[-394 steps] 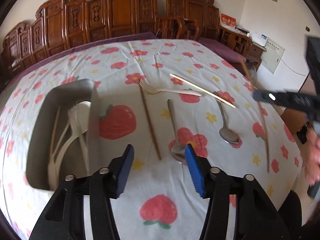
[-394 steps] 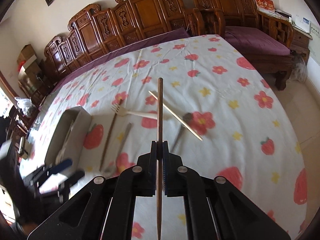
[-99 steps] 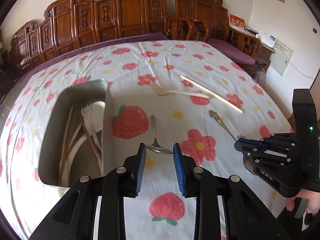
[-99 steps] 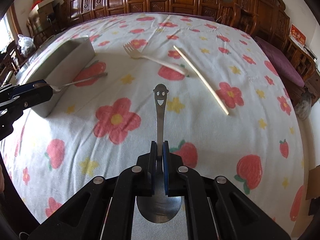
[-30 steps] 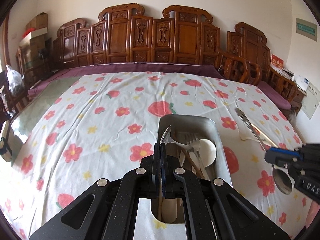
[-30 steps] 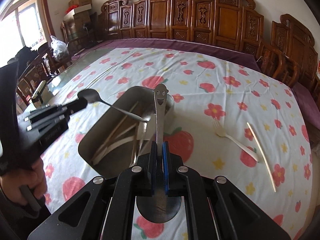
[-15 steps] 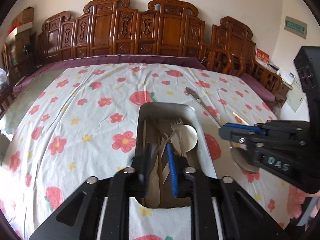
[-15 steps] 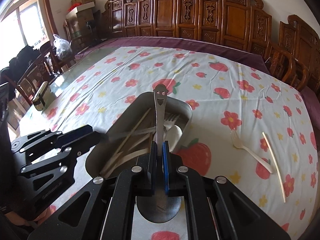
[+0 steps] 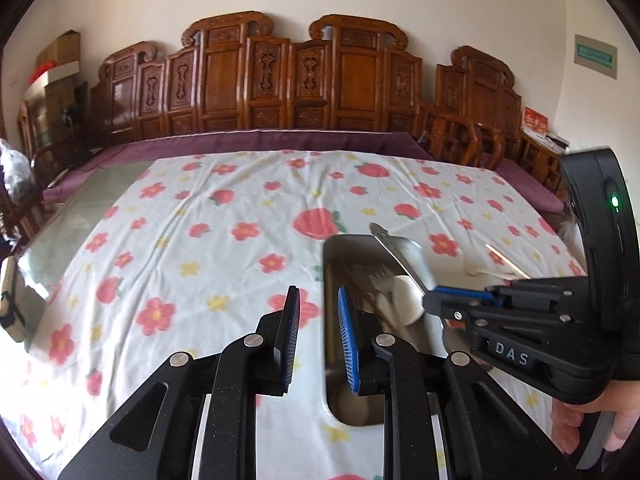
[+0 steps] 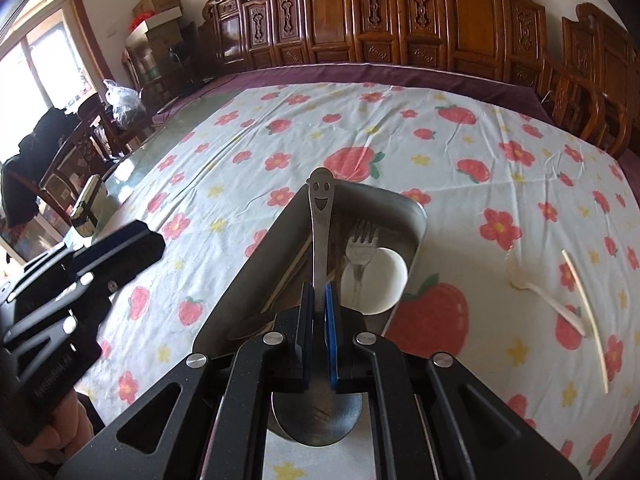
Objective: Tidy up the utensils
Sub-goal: 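Lower the smiley-face spoon into the metal tray and open the right tool, then grasp the white chopstick with the right tool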
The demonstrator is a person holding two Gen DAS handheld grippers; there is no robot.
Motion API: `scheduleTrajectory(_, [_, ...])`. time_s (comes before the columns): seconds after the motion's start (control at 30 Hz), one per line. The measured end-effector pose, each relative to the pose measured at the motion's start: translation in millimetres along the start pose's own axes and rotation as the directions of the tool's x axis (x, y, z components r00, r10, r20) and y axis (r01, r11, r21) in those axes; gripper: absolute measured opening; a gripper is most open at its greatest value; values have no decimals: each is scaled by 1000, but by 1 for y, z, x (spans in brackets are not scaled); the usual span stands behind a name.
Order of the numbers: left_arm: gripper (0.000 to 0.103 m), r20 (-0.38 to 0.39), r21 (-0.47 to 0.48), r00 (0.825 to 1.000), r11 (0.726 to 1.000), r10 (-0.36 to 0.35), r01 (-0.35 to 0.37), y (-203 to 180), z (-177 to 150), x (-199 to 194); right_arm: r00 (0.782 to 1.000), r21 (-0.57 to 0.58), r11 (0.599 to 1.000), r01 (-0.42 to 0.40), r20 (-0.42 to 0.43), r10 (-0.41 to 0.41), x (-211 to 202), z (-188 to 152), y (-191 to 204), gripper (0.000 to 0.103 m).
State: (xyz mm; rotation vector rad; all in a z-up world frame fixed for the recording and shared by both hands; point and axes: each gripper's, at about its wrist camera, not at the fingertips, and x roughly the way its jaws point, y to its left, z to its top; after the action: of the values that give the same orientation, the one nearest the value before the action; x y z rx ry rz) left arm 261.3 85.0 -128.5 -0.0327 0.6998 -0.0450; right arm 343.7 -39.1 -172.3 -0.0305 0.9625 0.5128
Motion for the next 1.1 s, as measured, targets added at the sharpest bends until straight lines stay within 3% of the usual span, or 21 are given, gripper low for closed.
scheduleTrajectory(0.37, [18,-16,-44,999,998,35,-35,25,4,7,999,-13,999,-43,20,43,4,4,9,10])
scheduleTrajectory(0.63, [23,-27,-20,999,999,26,-27,20,3,10,999,-20,1000,12,47,-11,-18,-8,-15,10])
scheduleTrajectory(0.7, [25,-29,-9,999,1000,21,-21,16,3,10,998,-19,999,40,48,-39,-27,-18,-29,16])
scheduleTrajectory(0.9, [35,-31,24,1000,1000,-3,4,0,-1,9,990,8,991,135,49,-136,-54,-49,-79,18])
scheduleTrajectory(0.93, [41,-32,26,999,1000,-6,7,-2,-1,9,987,15,989,149,51,-150,-59,-53,-87,18])
scheduleTrajectory(1.1, [61,-32,50,999,999,-19,20,-14,-3,8,972,15,974,224,64,-224,-77,-75,-120,41])
